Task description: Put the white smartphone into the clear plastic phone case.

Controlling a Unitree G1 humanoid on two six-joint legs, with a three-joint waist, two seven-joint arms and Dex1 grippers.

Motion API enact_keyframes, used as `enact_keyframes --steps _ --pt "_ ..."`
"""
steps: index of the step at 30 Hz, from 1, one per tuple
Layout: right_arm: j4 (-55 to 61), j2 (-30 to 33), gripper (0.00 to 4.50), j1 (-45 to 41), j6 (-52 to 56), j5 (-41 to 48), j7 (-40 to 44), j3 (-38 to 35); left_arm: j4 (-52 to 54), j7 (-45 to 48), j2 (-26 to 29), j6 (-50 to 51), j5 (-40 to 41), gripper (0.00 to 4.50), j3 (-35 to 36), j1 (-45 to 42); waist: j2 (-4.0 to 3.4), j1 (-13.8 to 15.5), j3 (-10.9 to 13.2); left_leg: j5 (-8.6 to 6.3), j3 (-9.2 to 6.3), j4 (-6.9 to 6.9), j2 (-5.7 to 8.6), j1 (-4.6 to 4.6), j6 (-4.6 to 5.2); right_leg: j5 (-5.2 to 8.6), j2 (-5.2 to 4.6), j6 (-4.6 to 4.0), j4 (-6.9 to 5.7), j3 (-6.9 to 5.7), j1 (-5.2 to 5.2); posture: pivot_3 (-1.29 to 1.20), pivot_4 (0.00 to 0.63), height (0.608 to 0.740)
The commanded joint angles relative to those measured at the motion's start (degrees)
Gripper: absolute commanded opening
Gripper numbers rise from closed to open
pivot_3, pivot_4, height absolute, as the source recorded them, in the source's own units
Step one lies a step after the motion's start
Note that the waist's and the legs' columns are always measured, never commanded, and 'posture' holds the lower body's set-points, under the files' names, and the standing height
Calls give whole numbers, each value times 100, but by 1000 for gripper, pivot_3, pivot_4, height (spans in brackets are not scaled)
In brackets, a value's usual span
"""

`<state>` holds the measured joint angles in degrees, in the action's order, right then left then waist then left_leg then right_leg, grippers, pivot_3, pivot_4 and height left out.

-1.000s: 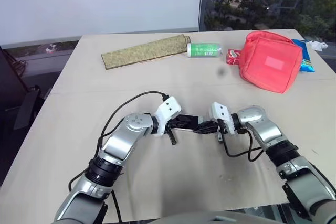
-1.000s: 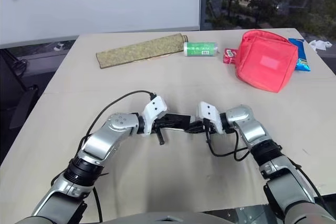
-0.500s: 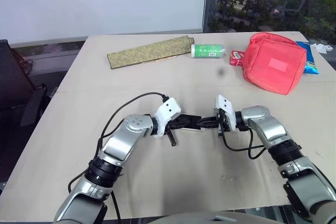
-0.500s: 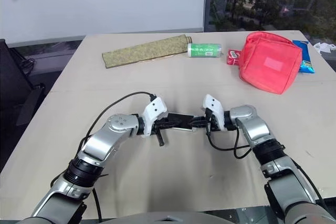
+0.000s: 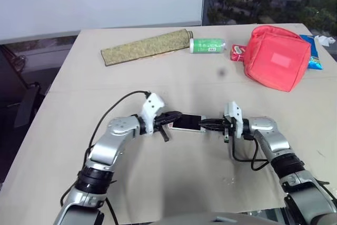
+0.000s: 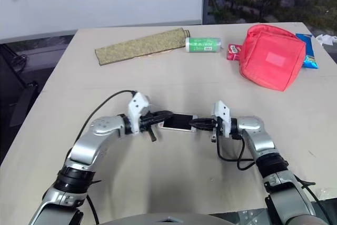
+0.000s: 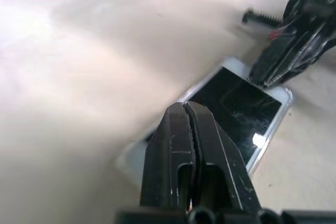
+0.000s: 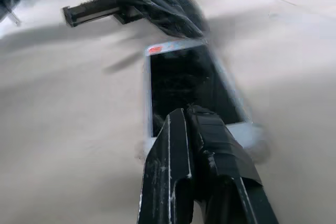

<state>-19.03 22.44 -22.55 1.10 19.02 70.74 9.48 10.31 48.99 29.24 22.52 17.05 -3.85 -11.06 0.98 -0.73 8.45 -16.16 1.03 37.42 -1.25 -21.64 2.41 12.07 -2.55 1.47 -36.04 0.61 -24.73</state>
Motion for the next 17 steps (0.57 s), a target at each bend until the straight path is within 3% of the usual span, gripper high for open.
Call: enact_keyframes --steps 1,2,4,9,11,17 --pt "606 323 573 26 486 609 93 -584 343 248 299 -333 361 253 667 458 -1 10 1 3 -4 1 1 -24 -5 -1 -3 1 0 -7 -21 0 150 740" --pt "701 421 781 54 609 706 81 -704 370 301 377 -364 437 518 807 599 -3 4 3 9 -4 1 3 -42 -16 -2 -8 2 -1 -9 -39 0 150 740" --pt "818 788 1719 236 653 816 246 -962 408 472 585 -455 586 1215 1122 977 -7 18 5 10 -5 -3 7 -65 -37 -3 -16 2 8 -13 -58 0 150 740" --pt "373 1580 4316 677 168 577 822 -1213 195 793 850 -678 851 3694 1655 1532 -10 114 12 -9 -17 0 34 -95 -16 -1 -60 1 24 -58 -68 0 150 740" --pt "-48 1728 4500 677 -1 557 984 -1313 -66 1035 975 -875 856 4442 1787 1574 -11 135 16 -9 -11 9 37 -95 -16 2 -62 -6 24 -60 -65 0 150 740" --pt "-889 1984 4500 353 -44 708 1532 -1467 -1072 1463 1349 -1997 470 4442 1887 1307 -31 136 41 -7 -1 64 30 -88 -15 -3 -13 3 10 -76 -48 0 150 740"
